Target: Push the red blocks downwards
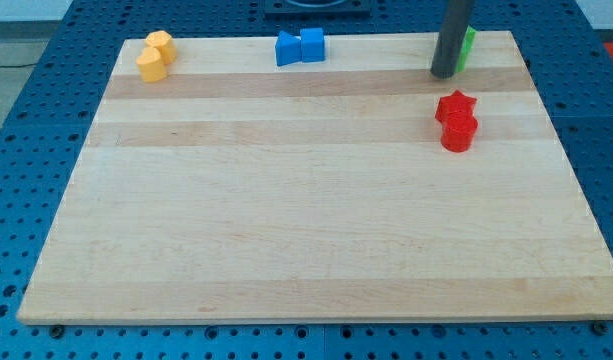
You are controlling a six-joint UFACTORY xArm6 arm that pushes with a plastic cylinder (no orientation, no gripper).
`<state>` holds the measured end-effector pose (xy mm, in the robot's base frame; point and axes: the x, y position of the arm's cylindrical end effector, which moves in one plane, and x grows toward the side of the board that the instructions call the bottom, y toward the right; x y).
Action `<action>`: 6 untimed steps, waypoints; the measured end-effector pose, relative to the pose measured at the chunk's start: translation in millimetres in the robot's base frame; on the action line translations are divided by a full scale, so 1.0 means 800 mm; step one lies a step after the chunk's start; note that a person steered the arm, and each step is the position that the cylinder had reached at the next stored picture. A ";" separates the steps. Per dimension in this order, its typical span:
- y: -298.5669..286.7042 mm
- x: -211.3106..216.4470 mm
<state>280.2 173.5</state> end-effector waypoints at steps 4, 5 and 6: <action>-0.020 0.069; -0.020 0.096; -0.020 0.114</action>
